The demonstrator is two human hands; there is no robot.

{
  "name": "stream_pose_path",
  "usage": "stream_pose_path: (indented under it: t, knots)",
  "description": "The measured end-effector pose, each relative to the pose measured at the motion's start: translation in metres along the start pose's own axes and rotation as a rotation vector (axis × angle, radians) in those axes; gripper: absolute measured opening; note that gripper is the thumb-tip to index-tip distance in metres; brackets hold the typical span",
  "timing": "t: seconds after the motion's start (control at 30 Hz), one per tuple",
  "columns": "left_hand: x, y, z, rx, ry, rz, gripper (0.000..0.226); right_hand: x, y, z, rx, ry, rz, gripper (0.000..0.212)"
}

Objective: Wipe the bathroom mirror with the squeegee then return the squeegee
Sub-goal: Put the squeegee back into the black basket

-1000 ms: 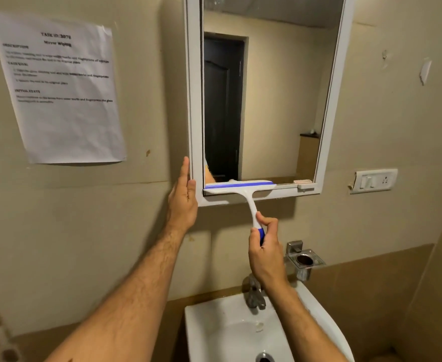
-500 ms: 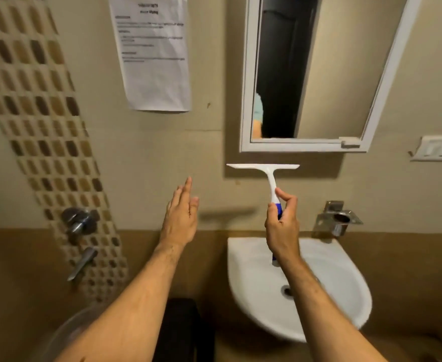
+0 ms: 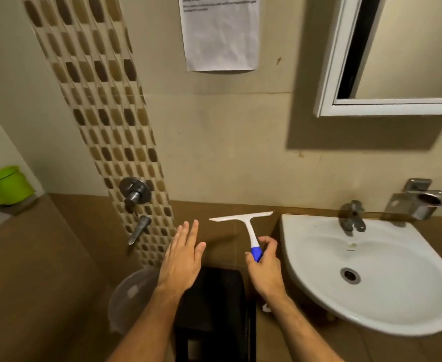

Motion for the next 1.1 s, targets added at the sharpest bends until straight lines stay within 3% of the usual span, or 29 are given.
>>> stream_pose_path:
  t: [0.33, 0.57, 0.7, 0.87, 1.1]
  knots:
    - [-0.076, -0.119, 0.146, -0.037, -0.118, 0.190, 0.063, -0.072, -0.121, -0.119, -0.022, -0.310, -0.231, 0.025]
    - [-0.051, -0.200, 0.189, -0.023, -0.168, 0.413, 0.062, -0.091, -0.156, -0.186, -0.020, -0.473, -0.311, 0.018]
    - [-0.036, -0.251, 0.199, -0.009, -0.087, 0.488, 0.064, -0.099, -0.167, -0.247, -0.042, -0.622, -0.280, 0.024]
    - [-0.042, -0.285, 0.189, 0.015, -0.071, 0.517, 0.065, -0.118, -0.184, -0.295, -0.156, -0.811, -0.215, 0.016]
    - [-0.049, -0.346, 0.189, 0.028, -0.040, 0.530, 0.068, -0.151, -0.203, -0.374, -0.145, -0.862, -0.094, 0.021]
Point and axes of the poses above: each hand's wrist, its own x-axis away from the middle knuckle, its own y-axis out of the back of the hand, z = x × y, the point moved 7 cm from there along -x, towards the middle knuckle, and after that the axes turned 15 degrees about -x, right-handed, at the moved point
